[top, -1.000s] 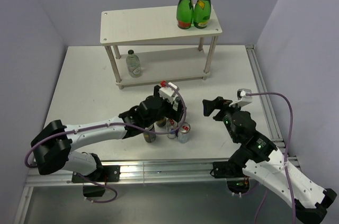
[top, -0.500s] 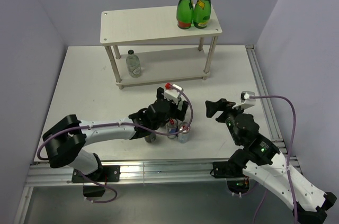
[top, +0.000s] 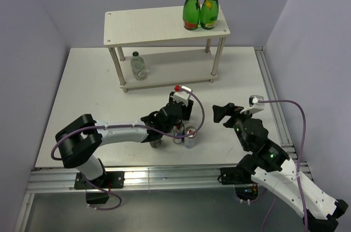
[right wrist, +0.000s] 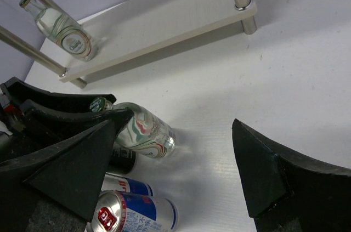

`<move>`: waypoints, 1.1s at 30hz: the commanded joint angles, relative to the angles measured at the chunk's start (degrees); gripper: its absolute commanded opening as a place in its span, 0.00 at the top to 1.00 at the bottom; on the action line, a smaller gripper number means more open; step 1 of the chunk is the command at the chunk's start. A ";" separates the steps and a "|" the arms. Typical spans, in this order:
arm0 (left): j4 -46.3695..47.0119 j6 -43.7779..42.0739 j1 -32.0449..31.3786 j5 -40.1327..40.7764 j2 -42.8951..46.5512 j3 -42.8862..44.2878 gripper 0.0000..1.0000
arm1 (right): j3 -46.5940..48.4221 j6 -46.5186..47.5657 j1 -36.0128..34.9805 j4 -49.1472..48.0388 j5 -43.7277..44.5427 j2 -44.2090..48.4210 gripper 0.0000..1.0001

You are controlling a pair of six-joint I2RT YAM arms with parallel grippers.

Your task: Place and organize the beverage onto the shelf

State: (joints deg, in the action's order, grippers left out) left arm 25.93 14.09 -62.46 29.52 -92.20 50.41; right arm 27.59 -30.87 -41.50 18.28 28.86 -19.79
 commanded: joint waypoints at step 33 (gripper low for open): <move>3.95 -8.46 5.67 7.40 -0.26 11.81 1.00 | -0.88 0.20 -0.25 -1.58 -2.93 0.37 0.07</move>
State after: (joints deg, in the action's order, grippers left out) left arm 22.61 7.68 -58.96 35.86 -94.50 56.36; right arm 26.98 -30.85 -41.50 18.22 25.96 -19.46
